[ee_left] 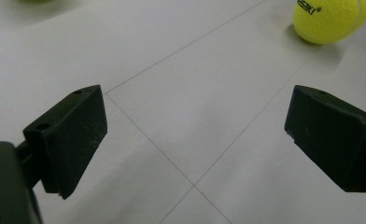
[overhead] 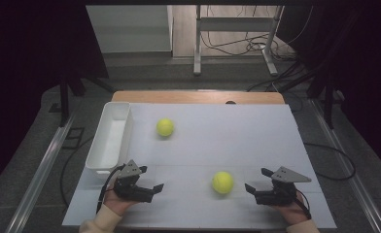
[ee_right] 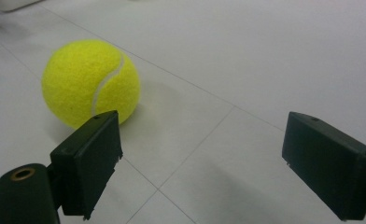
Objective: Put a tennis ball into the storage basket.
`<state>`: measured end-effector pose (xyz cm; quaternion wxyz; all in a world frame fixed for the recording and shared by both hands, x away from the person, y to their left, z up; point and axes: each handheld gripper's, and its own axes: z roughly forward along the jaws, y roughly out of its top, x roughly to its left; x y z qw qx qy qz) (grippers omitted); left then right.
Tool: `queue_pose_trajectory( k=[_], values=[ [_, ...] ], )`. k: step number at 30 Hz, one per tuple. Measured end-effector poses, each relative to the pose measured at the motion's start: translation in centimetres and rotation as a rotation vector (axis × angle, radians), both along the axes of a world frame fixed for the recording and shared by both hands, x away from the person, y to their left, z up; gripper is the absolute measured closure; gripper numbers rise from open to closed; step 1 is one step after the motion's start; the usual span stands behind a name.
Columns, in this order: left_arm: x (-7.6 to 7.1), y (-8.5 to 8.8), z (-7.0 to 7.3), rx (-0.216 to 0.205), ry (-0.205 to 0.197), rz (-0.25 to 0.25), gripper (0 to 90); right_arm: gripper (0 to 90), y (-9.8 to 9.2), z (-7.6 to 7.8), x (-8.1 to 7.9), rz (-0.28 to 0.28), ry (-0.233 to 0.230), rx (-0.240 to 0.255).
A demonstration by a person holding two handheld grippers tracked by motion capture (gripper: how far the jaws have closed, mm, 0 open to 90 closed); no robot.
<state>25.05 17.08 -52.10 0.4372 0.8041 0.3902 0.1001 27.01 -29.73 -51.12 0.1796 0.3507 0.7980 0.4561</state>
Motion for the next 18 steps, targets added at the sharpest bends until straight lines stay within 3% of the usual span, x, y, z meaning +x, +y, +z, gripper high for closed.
queue_pose_trajectory(
  k=[18],
  values=[
    [0.7,-1.0,1.5,-0.007,-0.013,-0.003,6.7,13.3,-0.2,-0.1,0.2,0.009,0.007,0.002]
  ],
)
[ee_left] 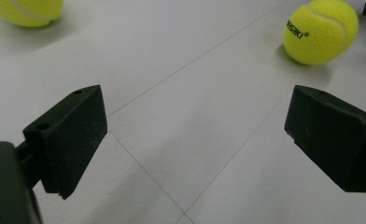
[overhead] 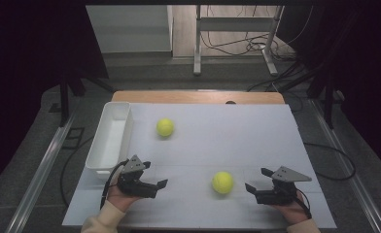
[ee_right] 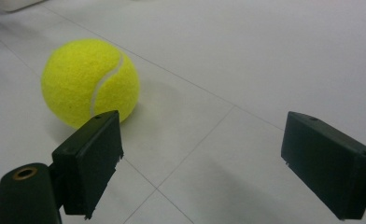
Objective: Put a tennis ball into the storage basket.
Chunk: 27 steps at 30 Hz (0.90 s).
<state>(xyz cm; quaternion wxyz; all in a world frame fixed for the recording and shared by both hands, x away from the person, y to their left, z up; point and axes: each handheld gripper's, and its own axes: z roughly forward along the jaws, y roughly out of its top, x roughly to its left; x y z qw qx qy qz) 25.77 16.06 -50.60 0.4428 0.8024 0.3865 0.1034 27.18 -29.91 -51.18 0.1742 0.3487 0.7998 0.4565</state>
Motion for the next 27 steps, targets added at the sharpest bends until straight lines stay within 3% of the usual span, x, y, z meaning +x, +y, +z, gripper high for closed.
queue_pose_trajectory(
  k=[10,27],
  values=[
    [0.4,-0.3,0.6,0.021,0.012,0.011,6.7,13.5,0.1,0.0,0.0,-0.004,-0.003,-0.009],
    [1.8,-1.3,1.7,0.007,0.014,0.013,6.7,13.5,0.1,0.0,0.1,-0.005,-0.008,-0.025]
  ],
)
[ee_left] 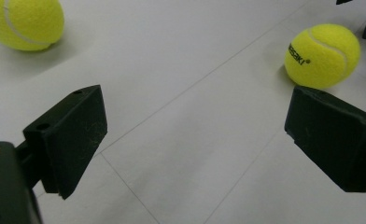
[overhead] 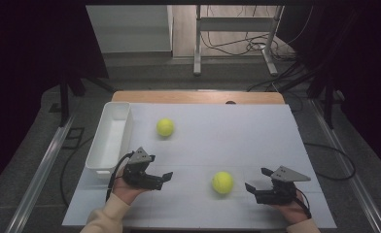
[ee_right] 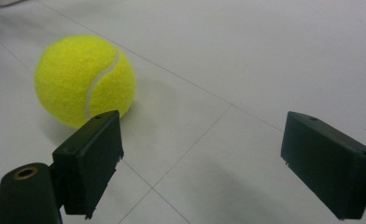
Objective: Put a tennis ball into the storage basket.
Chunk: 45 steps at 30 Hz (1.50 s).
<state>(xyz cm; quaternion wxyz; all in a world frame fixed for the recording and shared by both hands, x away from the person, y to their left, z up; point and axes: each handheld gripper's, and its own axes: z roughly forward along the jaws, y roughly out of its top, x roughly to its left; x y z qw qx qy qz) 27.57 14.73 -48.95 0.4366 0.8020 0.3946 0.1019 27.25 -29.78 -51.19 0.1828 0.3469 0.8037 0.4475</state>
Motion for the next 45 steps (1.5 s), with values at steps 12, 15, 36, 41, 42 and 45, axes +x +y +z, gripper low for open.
queue_pose_trajectory(
  k=[12,15,36,41,42,45],
  values=[
    [1.3,-0.3,0.9,-0.001,0.005,0.017,6.7,13.5,0.0,0.0,0.0,0.003,-0.001,0.0],
    [1.6,-0.5,1.1,0.0,0.004,0.015,6.8,13.5,0.0,0.0,0.0,0.002,0.0,-0.004],
    [3.8,-1.6,1.7,0.012,0.011,0.006,6.8,13.5,0.0,0.0,0.1,0.002,-0.005,-0.002],
    [4.2,-1.8,1.6,0.019,0.014,0.005,6.7,13.5,0.0,-0.1,0.1,0.002,-0.004,-0.003],
    [4.3,-1.9,1.7,0.02,0.015,0.005,6.8,13.5,0.0,-0.1,0.1,0.002,-0.004,-0.003],
    [4.5,-2.0,1.8,0.023,0.014,0.006,6.7,13.5,0.0,-0.1,0.1,0.002,-0.004,-0.005]
  ],
)
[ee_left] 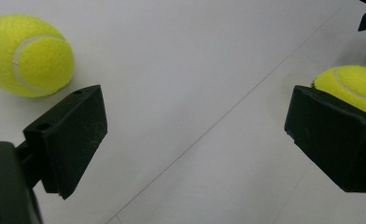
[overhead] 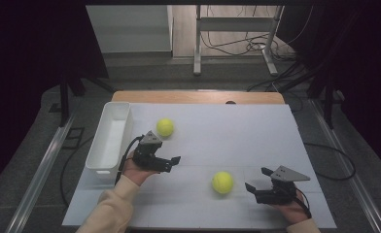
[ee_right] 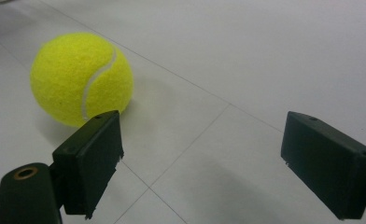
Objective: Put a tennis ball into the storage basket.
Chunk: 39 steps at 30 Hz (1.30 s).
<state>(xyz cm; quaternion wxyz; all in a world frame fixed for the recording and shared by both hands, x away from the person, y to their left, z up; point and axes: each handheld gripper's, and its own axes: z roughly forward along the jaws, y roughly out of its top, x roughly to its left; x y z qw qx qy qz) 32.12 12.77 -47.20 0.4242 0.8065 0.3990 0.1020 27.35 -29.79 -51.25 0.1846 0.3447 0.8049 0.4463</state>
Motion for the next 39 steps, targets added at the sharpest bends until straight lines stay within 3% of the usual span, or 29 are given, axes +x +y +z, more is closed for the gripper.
queue_pose_trajectory(
  k=[39],
  values=[
    [3.8,-0.3,0.5,0.044,0.003,0.047,6.9,13.5,0.0,-0.1,0.1,0.0,0.001,-0.009]
  ],
)
